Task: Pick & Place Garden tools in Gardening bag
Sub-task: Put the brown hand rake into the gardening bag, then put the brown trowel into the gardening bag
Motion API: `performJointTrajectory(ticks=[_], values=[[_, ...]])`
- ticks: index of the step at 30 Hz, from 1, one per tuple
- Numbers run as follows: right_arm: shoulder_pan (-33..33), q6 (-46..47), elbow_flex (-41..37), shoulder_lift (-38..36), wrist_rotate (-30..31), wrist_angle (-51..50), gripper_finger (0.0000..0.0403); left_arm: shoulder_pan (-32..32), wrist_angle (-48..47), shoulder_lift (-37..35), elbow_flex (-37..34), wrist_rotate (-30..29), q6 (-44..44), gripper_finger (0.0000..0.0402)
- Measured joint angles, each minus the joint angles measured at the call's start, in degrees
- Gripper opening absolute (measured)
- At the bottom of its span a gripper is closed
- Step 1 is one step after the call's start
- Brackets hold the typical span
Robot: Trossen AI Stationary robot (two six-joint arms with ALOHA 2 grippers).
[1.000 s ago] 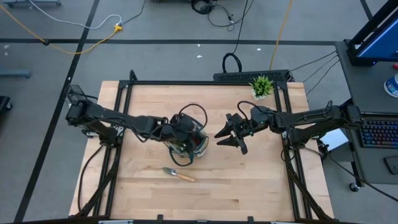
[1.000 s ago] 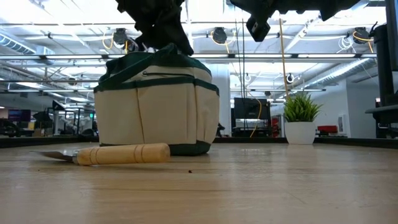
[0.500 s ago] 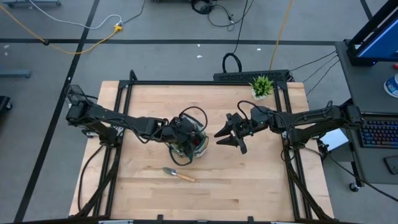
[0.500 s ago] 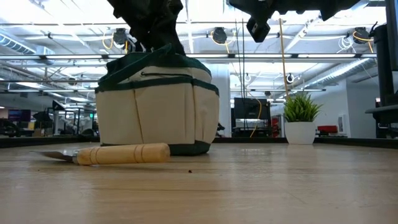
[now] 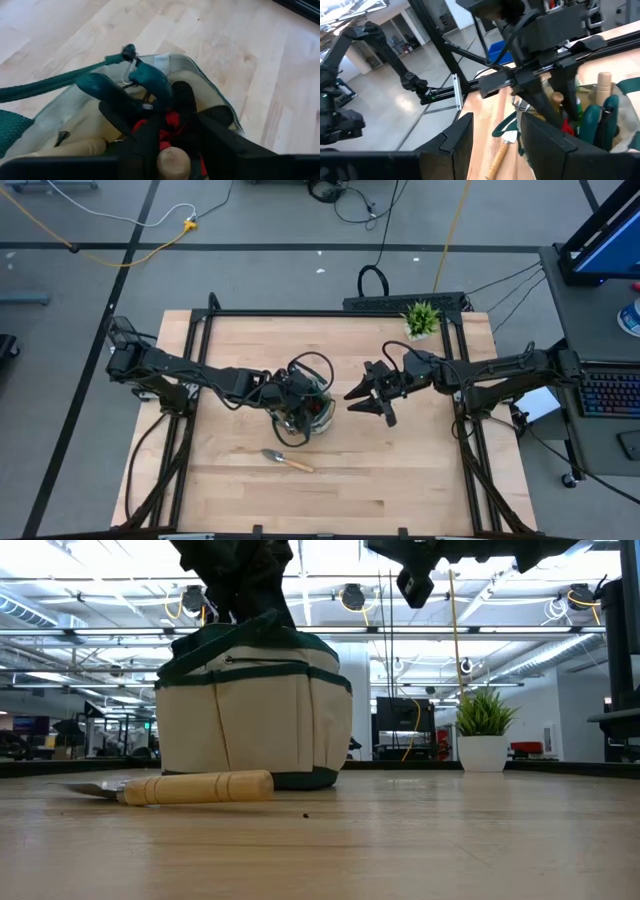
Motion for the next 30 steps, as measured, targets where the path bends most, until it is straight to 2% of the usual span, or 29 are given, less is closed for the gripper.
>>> performJointTrajectory(ticks=[11,22,30], values=[[0.0,0.9,0.0,0.0,0.6,0.0,0.0155,0.1,-0.1,-2.2,1.1,3.9,2.2,0.0146],[0.0,0.9,0.0,0.0,0.6,0.0,0.0155,0.0,0.5,-14.0,1.5,0.0,5.2,0.0147],[0.0,0.8,0.0,0.0,2.1,0.1,0.0155,-5.2,1.0,-19.6,1.5,0.0,1.8,0.0147]])
